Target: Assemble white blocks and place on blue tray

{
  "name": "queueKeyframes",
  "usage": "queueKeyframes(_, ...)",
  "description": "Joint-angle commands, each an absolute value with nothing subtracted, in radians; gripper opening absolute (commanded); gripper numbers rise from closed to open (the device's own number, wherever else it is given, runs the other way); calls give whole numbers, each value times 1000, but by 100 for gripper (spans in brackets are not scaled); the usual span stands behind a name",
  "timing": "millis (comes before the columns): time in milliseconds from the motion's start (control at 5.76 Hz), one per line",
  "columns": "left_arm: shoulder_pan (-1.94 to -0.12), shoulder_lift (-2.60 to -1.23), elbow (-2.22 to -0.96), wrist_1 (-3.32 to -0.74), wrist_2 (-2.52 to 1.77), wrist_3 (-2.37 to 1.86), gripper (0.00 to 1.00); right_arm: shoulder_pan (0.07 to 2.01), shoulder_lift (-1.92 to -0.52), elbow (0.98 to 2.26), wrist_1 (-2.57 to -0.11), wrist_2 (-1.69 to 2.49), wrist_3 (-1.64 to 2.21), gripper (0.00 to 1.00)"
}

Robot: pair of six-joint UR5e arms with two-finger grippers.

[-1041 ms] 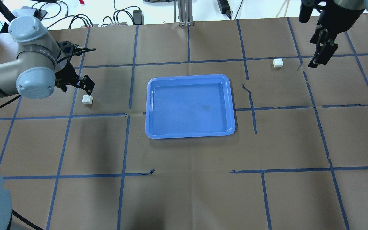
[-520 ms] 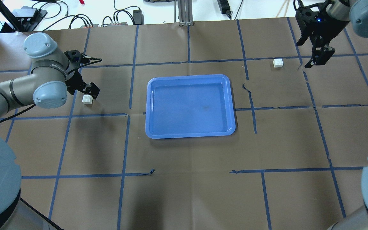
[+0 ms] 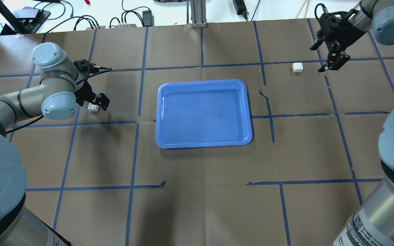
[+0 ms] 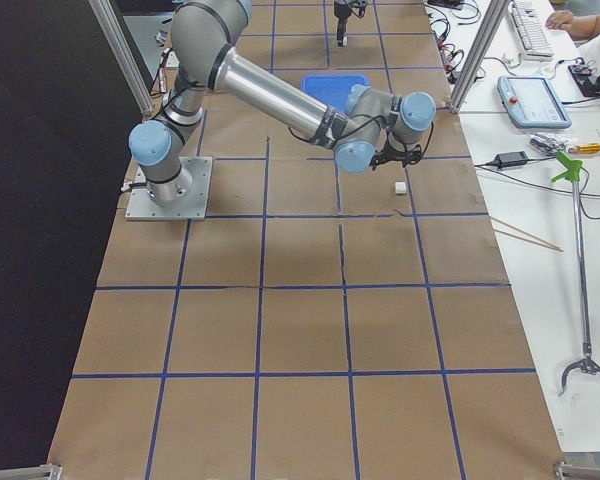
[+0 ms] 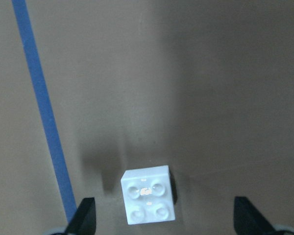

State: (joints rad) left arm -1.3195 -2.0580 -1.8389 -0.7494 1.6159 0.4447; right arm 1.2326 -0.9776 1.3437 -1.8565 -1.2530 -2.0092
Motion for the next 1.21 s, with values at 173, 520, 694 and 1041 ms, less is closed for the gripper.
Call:
queueKeyframes(173,-1312,-2077,-1830,-755,1624,428,43,1232,-816,1278,-1864,-1140,-2013,100)
queueKeyframes(520,-1299,-2065,-1809,-759,1624,434,12,1230,-782,1282,-1882,-1140,-2011,100)
queueKeyframes(694,-1302,-2039,-1778,-841,1628,434,2,1227,-773,1281,-1890,-1143,-2010,100)
queueKeyframes(1041,-1476,-1985,-1761,-862,1623,460,2,1220,-764,1278,-1921,-1149,-2008,100)
